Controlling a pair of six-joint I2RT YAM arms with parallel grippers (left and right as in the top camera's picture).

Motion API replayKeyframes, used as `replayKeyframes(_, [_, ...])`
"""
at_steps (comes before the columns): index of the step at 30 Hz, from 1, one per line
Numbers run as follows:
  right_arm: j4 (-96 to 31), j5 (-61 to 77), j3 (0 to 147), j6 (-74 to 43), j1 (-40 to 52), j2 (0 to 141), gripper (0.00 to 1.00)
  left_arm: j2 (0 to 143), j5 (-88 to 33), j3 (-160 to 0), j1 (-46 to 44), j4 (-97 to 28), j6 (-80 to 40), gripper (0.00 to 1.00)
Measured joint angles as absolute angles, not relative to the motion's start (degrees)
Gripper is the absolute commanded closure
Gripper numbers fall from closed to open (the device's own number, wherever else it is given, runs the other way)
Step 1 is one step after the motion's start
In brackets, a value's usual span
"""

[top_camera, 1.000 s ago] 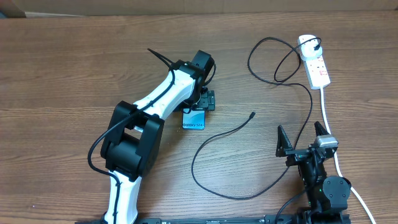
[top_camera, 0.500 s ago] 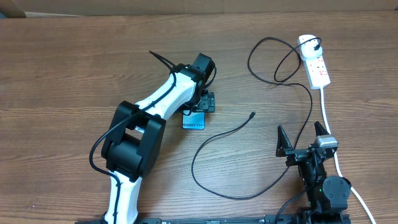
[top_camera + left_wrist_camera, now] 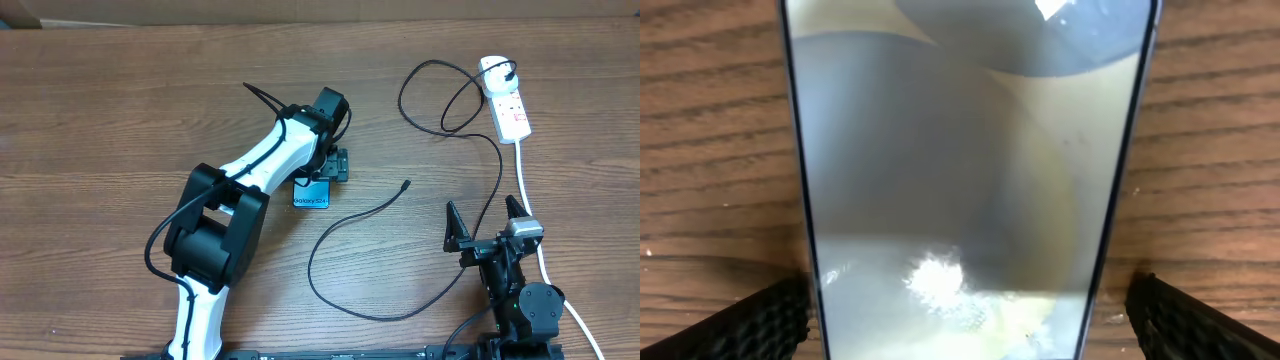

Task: Plug charger to phone and switch on socket
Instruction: 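Lower the left gripper and close it on the phone's sides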

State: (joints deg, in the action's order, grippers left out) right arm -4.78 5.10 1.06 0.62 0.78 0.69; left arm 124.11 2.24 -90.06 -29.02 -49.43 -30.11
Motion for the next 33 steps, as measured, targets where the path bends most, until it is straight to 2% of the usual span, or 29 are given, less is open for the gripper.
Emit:
replayKeyframes(10, [-4.8,5.1,1.1,0.6,0.8,0.7,0.0,124.0,1.7,-90.0,-28.1,-49.0,-31.6,0.01])
replayKeyframes(18, [-4.8,5.1,1.1,0.6,0.8,0.7,0.0,124.0,2.0,-89.9,-28.1,-49.1,-31.8,0.06])
replayKeyframes(25, [-4.8,5.1,1.1,0.6,0.8,0.7,0.0,124.0,3.2,-89.7,-29.2,-48.9,-31.8,0.02])
replayKeyframes(33, [-4.8,5.1,1.1,0.6,0.8,0.7,0.0,124.0,3.2,-89.7,-29.3,-48.8,-31.9,0.05])
